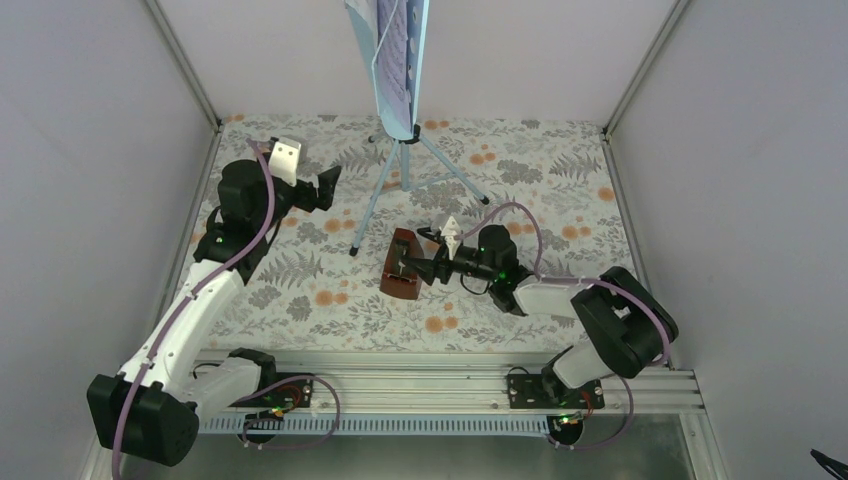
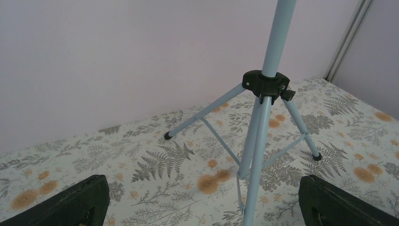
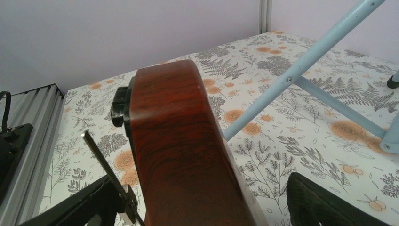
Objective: Pack up the instrument practice props
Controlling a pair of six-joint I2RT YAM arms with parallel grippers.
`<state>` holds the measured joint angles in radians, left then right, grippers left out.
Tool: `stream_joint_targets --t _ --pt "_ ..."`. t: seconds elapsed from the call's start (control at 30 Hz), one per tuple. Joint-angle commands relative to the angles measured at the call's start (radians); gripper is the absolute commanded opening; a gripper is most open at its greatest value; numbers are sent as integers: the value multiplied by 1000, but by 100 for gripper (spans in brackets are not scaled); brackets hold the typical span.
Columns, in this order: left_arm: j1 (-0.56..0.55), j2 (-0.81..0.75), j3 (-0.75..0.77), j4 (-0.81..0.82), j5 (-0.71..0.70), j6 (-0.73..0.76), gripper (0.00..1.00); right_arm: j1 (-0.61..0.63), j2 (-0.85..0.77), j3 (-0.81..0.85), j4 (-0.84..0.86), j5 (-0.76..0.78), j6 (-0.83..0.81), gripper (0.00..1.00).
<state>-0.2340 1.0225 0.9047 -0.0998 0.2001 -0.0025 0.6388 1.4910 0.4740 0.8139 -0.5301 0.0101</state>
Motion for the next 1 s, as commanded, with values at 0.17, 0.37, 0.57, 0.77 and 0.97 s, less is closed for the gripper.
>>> stream_joint_targets --t 0.17,0.37,0.57,0.77,0.97 --pt "-14 -16 -3 3 3 17 100 -20 -31 -37 57 11 36 78" --pt "-18 -16 -4 3 -2 21 100 -27 -23 -28 44 17 48 75" --pt "-23 -14 -4 2 -4 24 100 -29 -6 -14 37 31 65 73" --pt "-27 -13 -4 2 -8 26 100 -30 5 -7 39 35 68 73" --pt "-28 -12 -5 1 -10 27 100 -30 13 4 33 42 74 72"
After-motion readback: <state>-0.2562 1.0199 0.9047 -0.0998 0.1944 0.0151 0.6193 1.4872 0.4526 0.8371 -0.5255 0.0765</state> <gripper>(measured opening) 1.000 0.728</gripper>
